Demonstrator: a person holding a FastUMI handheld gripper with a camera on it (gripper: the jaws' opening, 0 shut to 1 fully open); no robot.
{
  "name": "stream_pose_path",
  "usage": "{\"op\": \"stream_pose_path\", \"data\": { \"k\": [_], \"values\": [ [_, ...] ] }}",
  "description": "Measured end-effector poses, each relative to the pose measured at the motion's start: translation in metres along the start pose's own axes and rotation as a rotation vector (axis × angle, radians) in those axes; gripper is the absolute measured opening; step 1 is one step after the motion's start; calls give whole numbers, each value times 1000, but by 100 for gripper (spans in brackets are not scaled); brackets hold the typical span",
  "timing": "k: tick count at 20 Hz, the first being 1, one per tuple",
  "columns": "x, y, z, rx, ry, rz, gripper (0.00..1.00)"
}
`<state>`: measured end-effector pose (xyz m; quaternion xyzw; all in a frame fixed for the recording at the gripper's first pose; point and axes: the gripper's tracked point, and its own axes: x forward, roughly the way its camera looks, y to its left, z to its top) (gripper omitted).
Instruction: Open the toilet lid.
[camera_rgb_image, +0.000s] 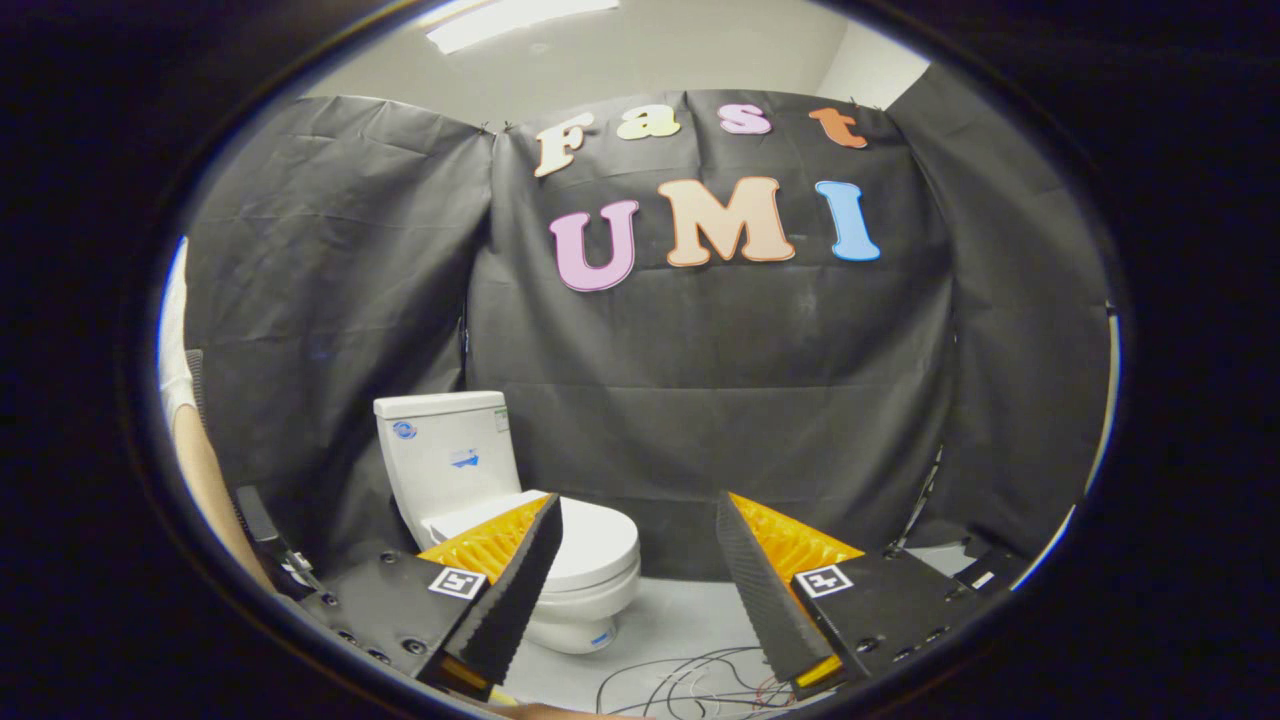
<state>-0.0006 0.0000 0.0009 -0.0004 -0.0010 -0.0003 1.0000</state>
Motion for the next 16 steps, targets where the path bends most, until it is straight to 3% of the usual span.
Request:
{"op": "stream_pose_path", "data": {
  "k": [16],
  "values": [
    [0, 0, -1, 0, -1, -4, 97]
  ]
}}
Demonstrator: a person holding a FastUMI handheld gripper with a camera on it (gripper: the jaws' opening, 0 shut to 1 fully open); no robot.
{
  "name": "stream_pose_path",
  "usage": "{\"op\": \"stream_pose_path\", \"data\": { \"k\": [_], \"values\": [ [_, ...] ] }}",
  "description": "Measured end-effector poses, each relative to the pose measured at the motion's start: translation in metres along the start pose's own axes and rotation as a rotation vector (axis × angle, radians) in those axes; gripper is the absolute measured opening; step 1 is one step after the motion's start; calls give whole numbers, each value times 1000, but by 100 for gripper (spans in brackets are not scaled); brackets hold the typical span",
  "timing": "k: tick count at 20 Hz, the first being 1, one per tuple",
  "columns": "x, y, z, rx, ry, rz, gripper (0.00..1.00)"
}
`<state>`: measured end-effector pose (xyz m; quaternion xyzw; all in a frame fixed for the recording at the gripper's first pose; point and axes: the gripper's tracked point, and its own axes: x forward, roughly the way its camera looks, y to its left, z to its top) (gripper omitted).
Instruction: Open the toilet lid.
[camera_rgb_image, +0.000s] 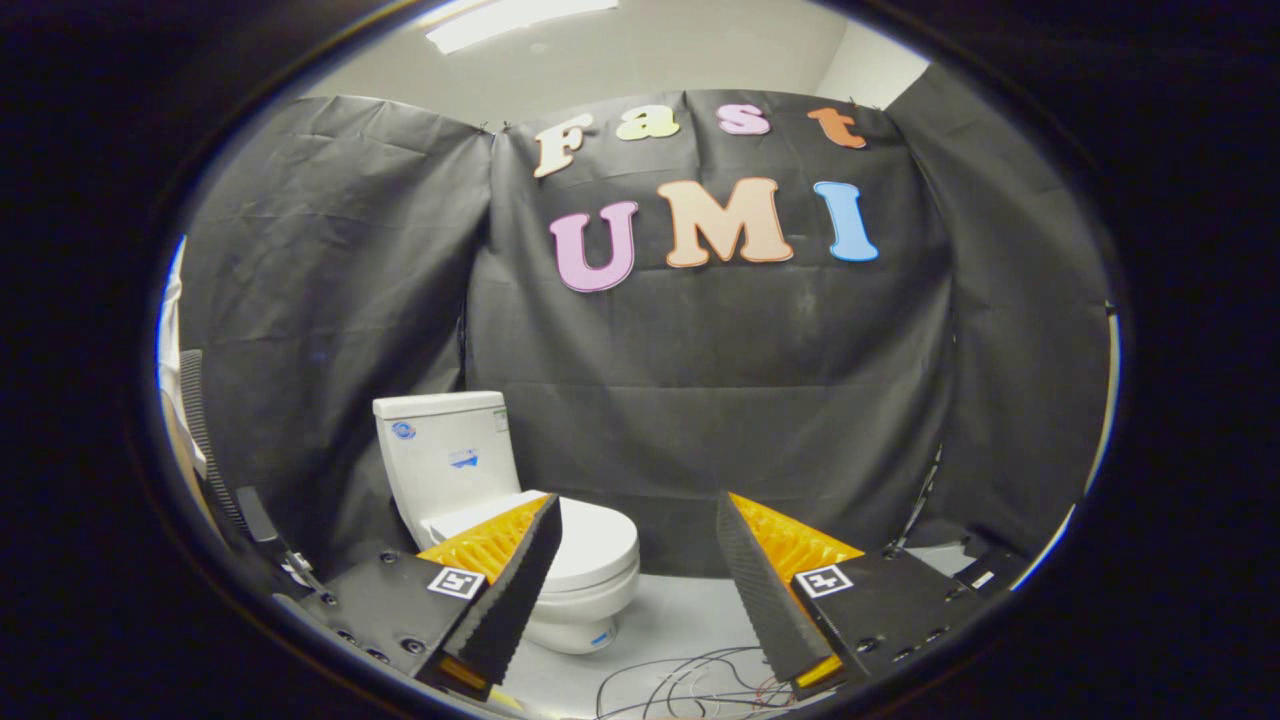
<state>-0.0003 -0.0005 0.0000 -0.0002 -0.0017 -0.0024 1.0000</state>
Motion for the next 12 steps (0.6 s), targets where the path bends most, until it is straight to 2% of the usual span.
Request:
{"op": "stream_pose_path", "data": {
  "k": [12],
  "values": [
    [0, 0, 0, -1, -1, 0, 97]
  ]
}}
